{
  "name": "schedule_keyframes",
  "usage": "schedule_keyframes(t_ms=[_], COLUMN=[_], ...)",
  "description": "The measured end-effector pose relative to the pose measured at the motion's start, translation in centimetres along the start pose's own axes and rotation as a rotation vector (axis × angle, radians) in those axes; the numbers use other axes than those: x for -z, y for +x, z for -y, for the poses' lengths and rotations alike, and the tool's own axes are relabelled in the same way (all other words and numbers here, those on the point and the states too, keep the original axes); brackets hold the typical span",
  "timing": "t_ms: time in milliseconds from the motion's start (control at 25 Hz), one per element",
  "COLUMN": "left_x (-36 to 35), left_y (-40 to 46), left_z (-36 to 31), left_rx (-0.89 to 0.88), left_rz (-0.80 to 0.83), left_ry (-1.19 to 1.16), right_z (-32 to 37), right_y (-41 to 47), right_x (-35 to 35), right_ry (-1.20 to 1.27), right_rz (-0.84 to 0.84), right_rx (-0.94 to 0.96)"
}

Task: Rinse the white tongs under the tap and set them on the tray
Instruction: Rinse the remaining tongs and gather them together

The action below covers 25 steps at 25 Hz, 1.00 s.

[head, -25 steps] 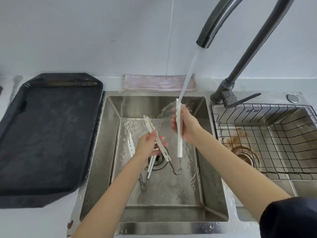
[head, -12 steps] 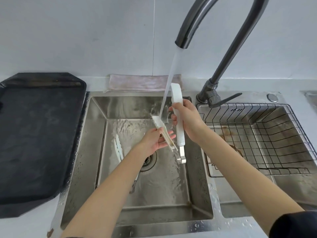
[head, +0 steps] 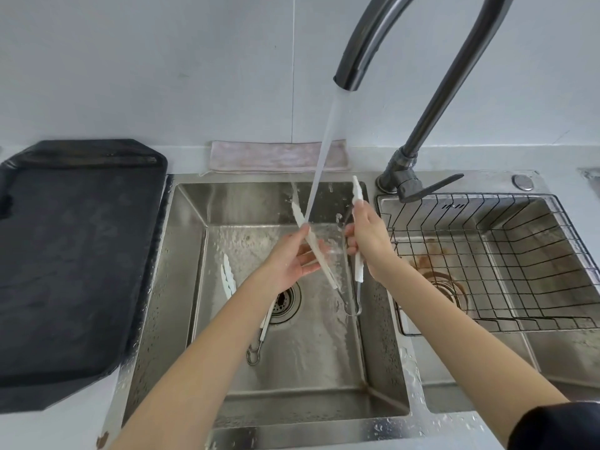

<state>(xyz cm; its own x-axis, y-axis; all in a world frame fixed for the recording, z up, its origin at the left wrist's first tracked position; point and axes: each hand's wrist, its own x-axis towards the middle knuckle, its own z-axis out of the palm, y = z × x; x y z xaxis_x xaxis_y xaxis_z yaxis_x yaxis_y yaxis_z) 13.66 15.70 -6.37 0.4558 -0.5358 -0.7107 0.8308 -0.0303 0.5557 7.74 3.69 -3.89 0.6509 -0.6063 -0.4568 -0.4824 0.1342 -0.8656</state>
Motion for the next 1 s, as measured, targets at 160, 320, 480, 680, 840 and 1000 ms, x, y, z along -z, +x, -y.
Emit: schedule_keyframes(t_ms=[160, 320, 480, 680, 840, 1000], left_x=[-0.4, -1.8, -3.4, -3.1, -3.0, -3.5], left_y=[0.1, 0.1, 0.0, -0.3, -1.1, -1.4], left_z=[-0.4, -1.6, -2.3, -3.5, -4.1, -4.4], left_rx=[-0.071, -0.163, -0.169, -0.121, -0.199, -0.218], left_rz=[0.013, 0.141, 0.005, 0.093, 0.374, 0.349], left_ry=[-0.021, -0.089, 0.006, -0.066, -0.146, -0.091], right_z=[-2.4, -3.8, -4.1, -4.0, -3.2, -3.0], right_y=[1.1, 0.3, -0.5, -0.1, -0.5, -0.5], right_x=[-0.2, -0.7, -1.6, -1.5, -1.4, -1.5], right_ry=[0.139, 0.450, 0.505, 0.630, 0.565, 0.504], right_rz=[0.001, 0.177, 0.195, 0.101, 0.060, 0.026], right_rx=[-0.373, -0.620, -0.632, -0.609, -0.570, -0.535])
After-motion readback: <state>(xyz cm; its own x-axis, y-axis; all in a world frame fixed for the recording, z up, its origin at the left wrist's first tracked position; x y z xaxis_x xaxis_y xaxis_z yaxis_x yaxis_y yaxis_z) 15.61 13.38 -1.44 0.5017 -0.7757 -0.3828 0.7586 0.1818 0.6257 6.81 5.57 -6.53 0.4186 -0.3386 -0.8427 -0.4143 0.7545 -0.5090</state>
